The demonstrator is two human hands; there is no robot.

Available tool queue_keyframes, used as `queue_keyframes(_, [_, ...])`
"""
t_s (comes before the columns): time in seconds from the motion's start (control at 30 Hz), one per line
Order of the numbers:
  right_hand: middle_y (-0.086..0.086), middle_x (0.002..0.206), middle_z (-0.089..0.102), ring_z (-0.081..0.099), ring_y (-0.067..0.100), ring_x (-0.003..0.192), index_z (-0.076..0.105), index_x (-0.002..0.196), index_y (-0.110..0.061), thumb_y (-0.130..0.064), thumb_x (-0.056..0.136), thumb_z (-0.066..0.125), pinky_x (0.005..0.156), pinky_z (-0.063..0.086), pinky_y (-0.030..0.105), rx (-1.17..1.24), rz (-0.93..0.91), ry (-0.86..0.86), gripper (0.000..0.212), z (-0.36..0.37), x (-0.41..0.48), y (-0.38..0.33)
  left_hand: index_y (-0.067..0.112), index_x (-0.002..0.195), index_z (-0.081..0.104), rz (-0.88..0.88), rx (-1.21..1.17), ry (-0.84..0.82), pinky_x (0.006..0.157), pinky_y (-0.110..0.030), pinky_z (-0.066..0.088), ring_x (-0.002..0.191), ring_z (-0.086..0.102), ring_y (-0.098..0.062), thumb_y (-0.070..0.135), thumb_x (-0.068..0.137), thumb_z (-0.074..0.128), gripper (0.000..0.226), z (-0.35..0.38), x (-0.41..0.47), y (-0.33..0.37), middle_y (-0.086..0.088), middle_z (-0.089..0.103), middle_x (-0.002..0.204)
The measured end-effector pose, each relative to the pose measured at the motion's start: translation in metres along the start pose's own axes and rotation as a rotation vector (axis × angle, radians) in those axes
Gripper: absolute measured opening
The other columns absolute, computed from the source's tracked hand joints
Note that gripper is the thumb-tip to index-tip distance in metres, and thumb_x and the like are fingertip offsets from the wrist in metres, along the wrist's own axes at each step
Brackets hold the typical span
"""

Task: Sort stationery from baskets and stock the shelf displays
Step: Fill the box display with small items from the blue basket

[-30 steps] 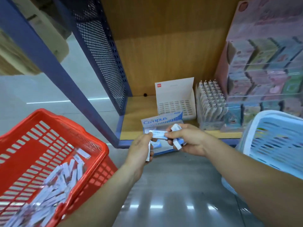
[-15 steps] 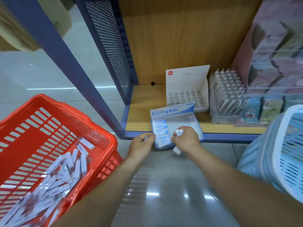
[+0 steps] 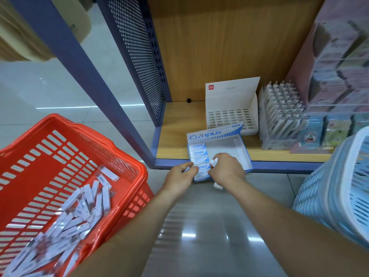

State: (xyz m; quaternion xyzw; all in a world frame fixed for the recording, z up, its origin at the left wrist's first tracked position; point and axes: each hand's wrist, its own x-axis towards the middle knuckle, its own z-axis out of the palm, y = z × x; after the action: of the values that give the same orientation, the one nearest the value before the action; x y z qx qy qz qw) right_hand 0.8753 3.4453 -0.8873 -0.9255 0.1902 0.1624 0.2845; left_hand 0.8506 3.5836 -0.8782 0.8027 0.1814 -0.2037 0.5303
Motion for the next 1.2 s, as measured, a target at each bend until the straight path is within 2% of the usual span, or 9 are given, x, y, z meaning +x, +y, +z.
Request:
queue_keyframes(0.07, [0.001,0.095,0.067,0.061,0.025,0.086,0.063,0.094,-0.024,-0.017,0.080,0.068,0.064,0.042,0.025,-0.019,-0.017,-0.007,0.016,0.001,0.000,-0.002,0.024,0.128,0.062,0.007,-0.011,0.013,0.098,-0.044,0.048,0.117,0.059,-0.026,0.039,0.090,0.060,0.041,0.000,0.000,-0.001,0.000,0.066,0.123])
queue_keyframes(0.13, [0.002,0.091,0.065,0.062,0.026,0.088,0.062,0.090,-0.022,-0.021,0.081,0.066,0.065,0.041,0.026,0.024,-0.011,-0.020,0.010,-0.001,0.001,-0.002,0.024,0.123,0.065,0.005,-0.055,0.030,0.074,-0.034,0.055,0.090,0.066,-0.023,0.035,0.091,0.060,0.034,-0.001,0.001,0.000,0.001,0.070,0.106])
queue_keyframes(0.23, [0.005,0.073,0.060,0.057,0.027,0.073,0.054,0.069,-0.017,-0.015,0.078,0.063,0.059,0.039,0.026,0.249,0.033,-0.079,0.013,-0.006,0.007,0.003,0.026,0.112,0.069,0.005,-0.091,0.032,0.043,-0.017,0.034,0.056,0.045,-0.013,0.030,0.093,0.057,0.023,-0.002,0.001,0.001,0.004,0.065,0.081])
queue_keyframes(0.4, [0.013,0.083,0.065,0.059,0.023,0.065,0.064,0.086,-0.011,-0.004,0.080,0.062,0.062,0.050,0.030,0.537,0.117,-0.345,0.009,-0.023,0.006,0.006,0.028,0.100,0.073,0.012,-0.077,0.017,0.048,-0.020,0.033,0.060,0.042,-0.013,0.031,0.093,0.054,0.020,-0.002,0.000,0.001,0.006,0.064,0.080])
queue_keyframes(0.53, [0.010,0.082,0.062,0.057,0.020,0.066,0.061,0.080,-0.009,0.006,0.084,0.056,0.057,0.049,0.025,0.704,0.150,-0.397,0.017,-0.039,-0.001,0.006,0.026,0.095,0.072,0.062,-0.084,0.127,0.070,-0.031,0.044,0.070,0.048,-0.010,0.033,0.093,0.051,0.022,-0.002,0.002,0.002,0.014,0.069,0.087])
queue_keyframes(0.63, [0.013,0.094,0.066,0.062,0.017,0.071,0.062,0.097,-0.008,0.003,0.089,0.054,0.057,0.051,0.025,0.986,0.212,-0.379,0.015,-0.045,-0.006,0.009,0.018,0.064,0.052,0.089,-0.087,0.175,0.057,-0.030,0.035,0.061,0.042,-0.014,0.024,0.092,0.047,0.029,-0.002,-0.003,0.011,0.016,0.050,0.053])
queue_keyframes(0.73, [0.013,0.093,0.069,0.066,0.020,0.079,0.061,0.102,-0.008,0.006,0.088,0.058,0.069,0.054,0.030,1.251,0.237,-0.395,0.019,-0.042,-0.009,0.012,0.018,0.067,0.052,0.083,-0.102,0.044,0.051,-0.026,0.030,0.060,0.038,-0.018,0.016,0.086,0.044,0.021,0.004,-0.008,0.024,0.000,0.045,0.065])
queue_keyframes(0.9, [0.004,0.078,0.065,0.066,0.017,0.072,0.060,0.089,-0.012,0.006,0.086,0.065,0.069,0.055,0.030,1.241,0.156,-0.341,0.019,-0.039,-0.015,0.011,0.021,0.078,0.060,-0.002,-0.080,-0.104,0.046,-0.022,0.030,0.050,0.037,-0.016,0.035,0.090,0.060,0.019,0.011,-0.009,0.037,-0.003,0.045,0.067])
queue_keyframes(1.2, [0.007,0.080,0.069,0.060,0.013,0.066,0.064,0.095,-0.013,-0.007,0.086,0.071,0.058,0.049,0.025,1.347,0.238,-0.332,0.012,-0.043,-0.011,0.022,0.014,0.077,0.059,-0.016,-0.308,-0.011,0.042,-0.021,0.032,0.048,0.038,-0.011,0.022,0.091,0.066,0.017,0.011,0.004,0.031,0.000,0.050,0.063])
